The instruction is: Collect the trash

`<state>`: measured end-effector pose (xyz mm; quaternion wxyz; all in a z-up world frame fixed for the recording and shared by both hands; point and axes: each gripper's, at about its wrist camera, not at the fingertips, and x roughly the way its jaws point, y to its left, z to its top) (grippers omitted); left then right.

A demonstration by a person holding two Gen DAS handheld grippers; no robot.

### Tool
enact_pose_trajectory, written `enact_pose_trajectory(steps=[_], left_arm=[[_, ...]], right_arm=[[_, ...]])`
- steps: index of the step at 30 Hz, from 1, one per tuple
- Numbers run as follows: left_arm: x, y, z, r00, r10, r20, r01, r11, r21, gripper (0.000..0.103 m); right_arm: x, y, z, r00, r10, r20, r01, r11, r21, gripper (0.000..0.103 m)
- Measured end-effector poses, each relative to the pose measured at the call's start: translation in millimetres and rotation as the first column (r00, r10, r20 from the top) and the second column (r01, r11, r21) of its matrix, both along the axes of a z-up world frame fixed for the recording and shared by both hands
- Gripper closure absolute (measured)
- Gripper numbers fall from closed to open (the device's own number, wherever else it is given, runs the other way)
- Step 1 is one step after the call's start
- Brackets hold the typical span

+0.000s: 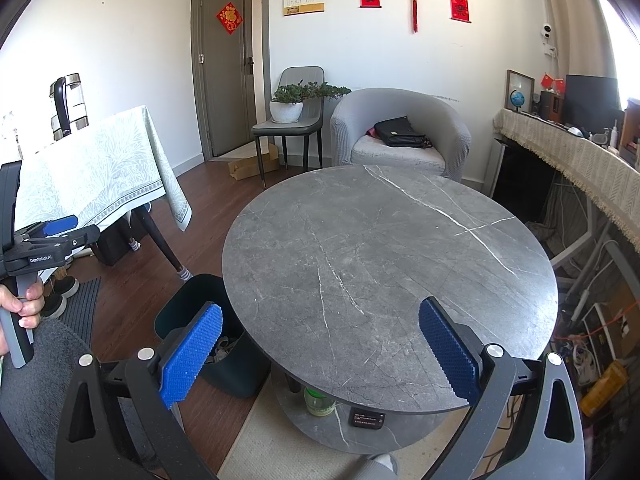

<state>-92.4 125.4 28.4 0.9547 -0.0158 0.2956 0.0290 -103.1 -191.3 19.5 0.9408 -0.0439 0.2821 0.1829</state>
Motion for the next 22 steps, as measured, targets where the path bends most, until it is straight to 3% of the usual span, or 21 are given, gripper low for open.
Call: enact_pose_trajectory(steps=[22], left_arm=[[-0.4,-3.7,-4.6,1.000,-0.003,-0.015,0.003,1.000,-0.003,0.005]], right_arm=[[-0.6,-1.0,-0.5,1.000,0.002,-0.001,-0.002,1.000,-0.003,0.004]])
